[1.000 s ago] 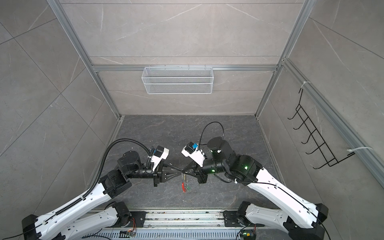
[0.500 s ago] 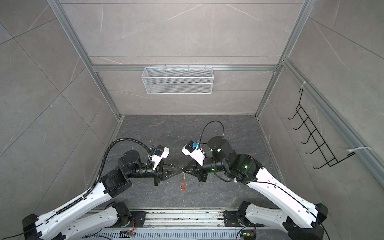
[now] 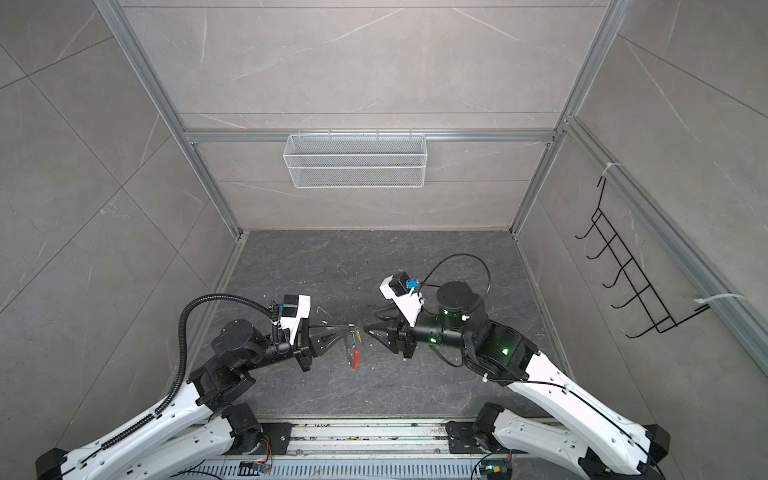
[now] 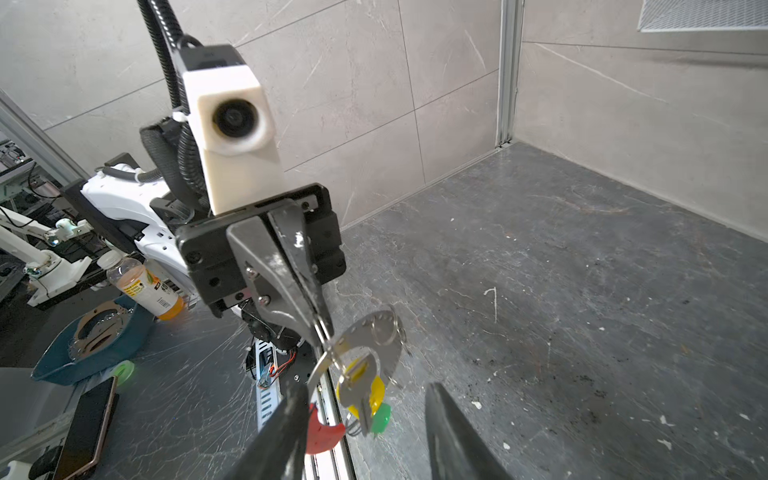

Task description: Remove the keys from the keyring

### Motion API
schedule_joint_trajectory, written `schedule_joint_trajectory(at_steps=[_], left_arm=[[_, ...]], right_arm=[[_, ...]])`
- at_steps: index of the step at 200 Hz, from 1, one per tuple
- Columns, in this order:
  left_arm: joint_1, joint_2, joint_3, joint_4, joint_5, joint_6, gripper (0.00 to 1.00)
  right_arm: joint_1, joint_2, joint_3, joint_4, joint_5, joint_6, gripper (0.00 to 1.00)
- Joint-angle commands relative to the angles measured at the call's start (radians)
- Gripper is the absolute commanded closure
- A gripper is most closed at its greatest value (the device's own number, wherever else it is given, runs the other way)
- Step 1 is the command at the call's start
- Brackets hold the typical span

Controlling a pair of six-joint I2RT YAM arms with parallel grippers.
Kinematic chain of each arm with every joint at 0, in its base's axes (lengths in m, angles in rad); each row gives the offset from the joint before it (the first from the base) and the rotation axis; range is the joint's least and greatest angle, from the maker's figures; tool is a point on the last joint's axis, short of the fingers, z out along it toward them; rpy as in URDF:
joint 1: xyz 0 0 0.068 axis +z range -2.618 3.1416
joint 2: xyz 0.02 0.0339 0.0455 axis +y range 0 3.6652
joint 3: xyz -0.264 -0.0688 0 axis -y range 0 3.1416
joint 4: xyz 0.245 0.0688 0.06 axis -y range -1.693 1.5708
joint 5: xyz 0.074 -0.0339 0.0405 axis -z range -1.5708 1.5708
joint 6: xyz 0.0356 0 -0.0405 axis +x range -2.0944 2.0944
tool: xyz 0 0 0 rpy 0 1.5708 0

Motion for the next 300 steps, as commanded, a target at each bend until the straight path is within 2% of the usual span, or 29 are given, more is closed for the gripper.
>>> schedule_joint_trajectory(at_steps=[1, 59, 108, 156, 190, 202, 219, 243, 263, 300], left_arm=[[0.000, -0.028, -0.001, 0.117, -0.030, 0.018, 1.00], [0.000, -0.040, -0.010, 0.133, -0.060, 0.010, 1.00], [-0.001, -0.037, -0.012, 0.134, -0.083, 0.003, 1.00], [0.000, -0.041, -0.013, 0.126, -0.088, 0.001, 1.00], [-0.001, -0.038, -0.014, 0.124, -0.094, 0.001, 1.00], [0.000, -0.040, -0.014, 0.125, -0.094, 0.001, 1.00], [0.000, -0.041, -0.015, 0.123, -0.095, 0.001, 1.00], [0.000, -0.034, -0.014, 0.123, -0.097, -0.001, 1.00], [0.000, -0.031, -0.014, 0.125, -0.098, -0.004, 1.00], [-0.001, -0.042, -0.014, 0.120, -0.113, 0.001, 1.00]], right_arm=[[0.005, 0.004, -0.037, 0.082, -0.064, -0.004, 0.51], [0.015, 0.039, -0.078, 0.161, -0.129, 0.004, 0.51], [0.059, 0.080, -0.062, 0.164, -0.058, -0.010, 0.51], [0.077, 0.088, -0.042, 0.147, 0.062, -0.023, 0.61], [0.096, 0.091, -0.032, 0.133, 0.109, -0.045, 0.74], [0.106, 0.091, -0.025, 0.122, 0.127, -0.057, 0.73], [0.122, 0.090, -0.019, 0.113, 0.158, -0.072, 0.63], [0.134, 0.085, -0.016, 0.115, 0.182, -0.082, 0.57], [0.141, 0.094, -0.006, 0.111, 0.185, -0.087, 0.58], [0.147, 0.098, -0.001, 0.092, 0.215, -0.100, 0.70]])
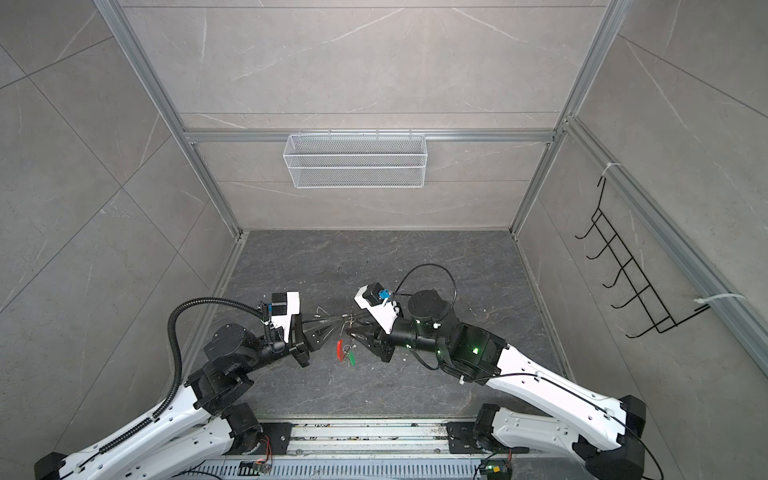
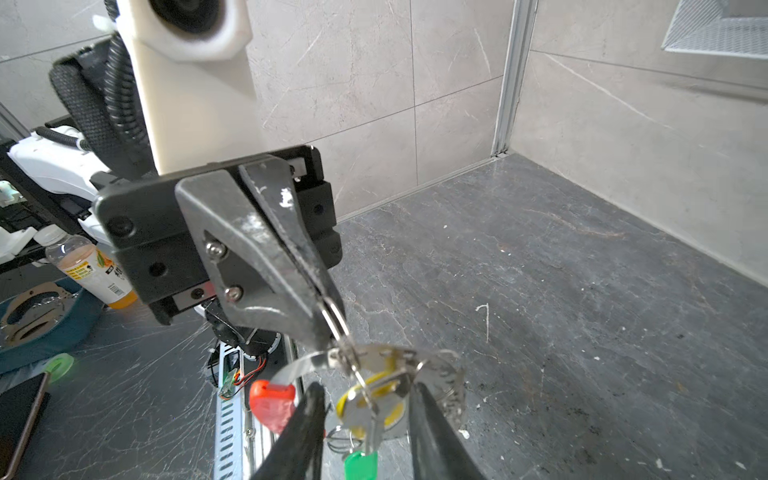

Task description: Remove the keys from the keyring

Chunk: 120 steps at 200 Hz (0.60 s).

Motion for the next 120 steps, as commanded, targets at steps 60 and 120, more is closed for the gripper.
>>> schedule_joint_trajectory(at_steps=[60, 120], left_arm=[[0.000, -0.012, 0.007, 0.075, -0.015, -0.003, 1.00], [0.000, -0.025, -0.006, 0.093, -0.046, -0.009, 1.00]], right_arm=[[0.030, 0.021, 0.041, -0.044, 0.086, -0.044, 0.80], [0.057, 0.032, 0.049, -0.062, 0.117, -0.068, 1.00]])
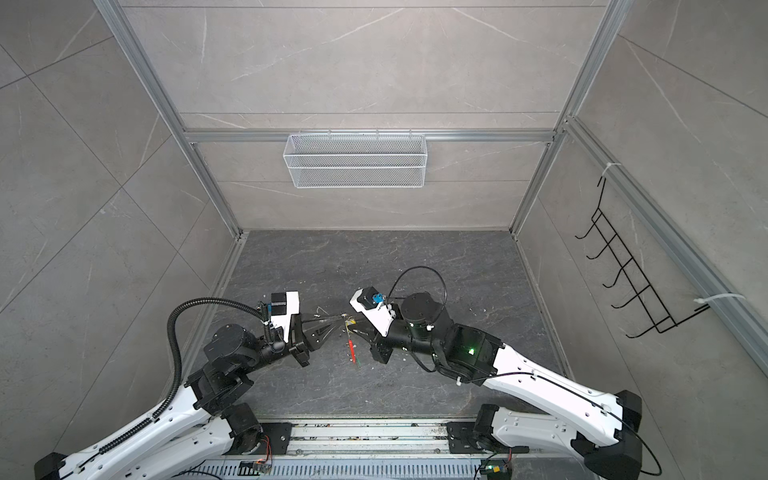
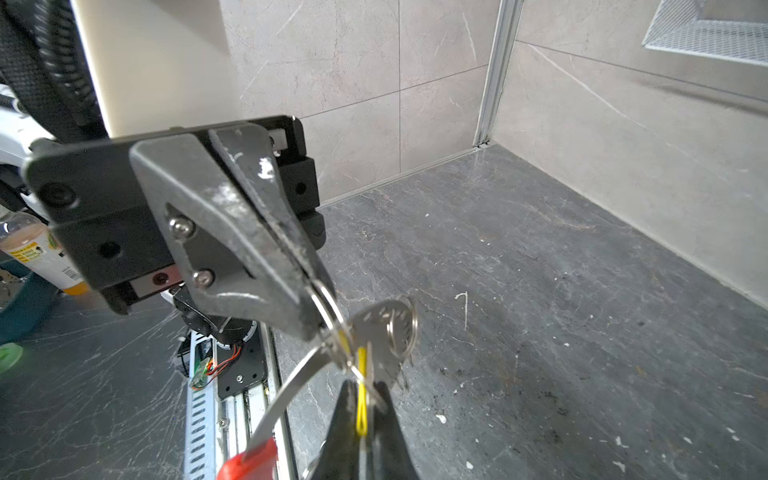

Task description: Remove the keys from the keyring

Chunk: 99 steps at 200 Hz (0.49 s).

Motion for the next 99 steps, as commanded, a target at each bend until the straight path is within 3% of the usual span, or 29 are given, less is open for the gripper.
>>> schedule_joint_trajectory(at_steps=[1, 99], left_arm=[[0.000, -0.017, 0.002, 0.091, -0.028, -0.008, 1.00], [0.001, -0.001, -0.008, 0.129, -0.015, -0.025, 1.00]], right_arm=[[0.017, 0.010, 0.040, -0.024, 0.029, -0.024, 1.00], [0.084, 0.073, 0.046, -0.050, 0.023, -0.069, 1.00]])
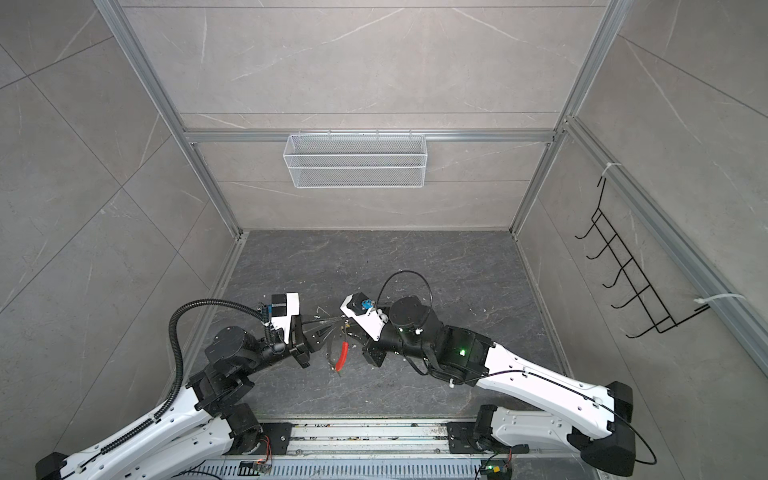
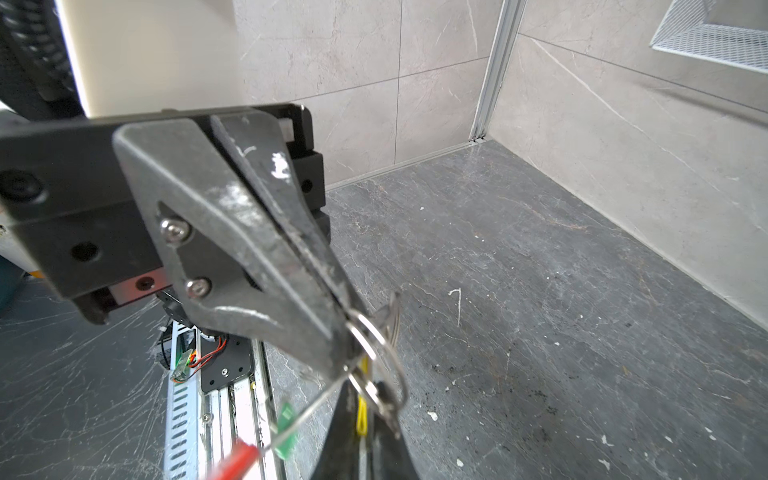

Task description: Remove the keys from the keyring

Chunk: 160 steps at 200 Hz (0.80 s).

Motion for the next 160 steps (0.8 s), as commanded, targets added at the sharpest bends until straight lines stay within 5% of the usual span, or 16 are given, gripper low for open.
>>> schedule_joint_trajectory(at_steps=[1, 39, 73, 96, 116, 160], left_arm=[[0.001, 0.002, 0.010, 0.111, -0.006, -0.011, 1.00], [0.000, -0.002, 0.021, 0.068, 0.026, 0.007, 1.00], [0.001, -0.014, 0.029, 0.025, 0.028, 0.030, 1.00], [0.001, -0.023, 0.032, 0.000, 0.022, 0.039, 1.00], [0.000, -0.027, 0.028, -0.004, 0.027, 0.042, 1.00], [0.000, -0.021, 0.024, 0.010, 0.048, 0.040, 1.00]], right_arm=[[0.027, 0.022, 0.028, -0.043, -0.044, -0.031, 1.00], [0.026, -0.006, 0.024, -0.067, -0.021, -0.011, 1.00], [0.009, -0.071, 0.012, -0.098, -0.009, -0.007, 0.65], [-0.018, -0.124, -0.005, -0.087, -0.006, 0.007, 0.58], [-0.090, -0.161, -0.019, -0.057, -0.102, 0.041, 0.52], [-0.264, -0.112, -0.007, 0.086, -0.501, 0.168, 0.51]])
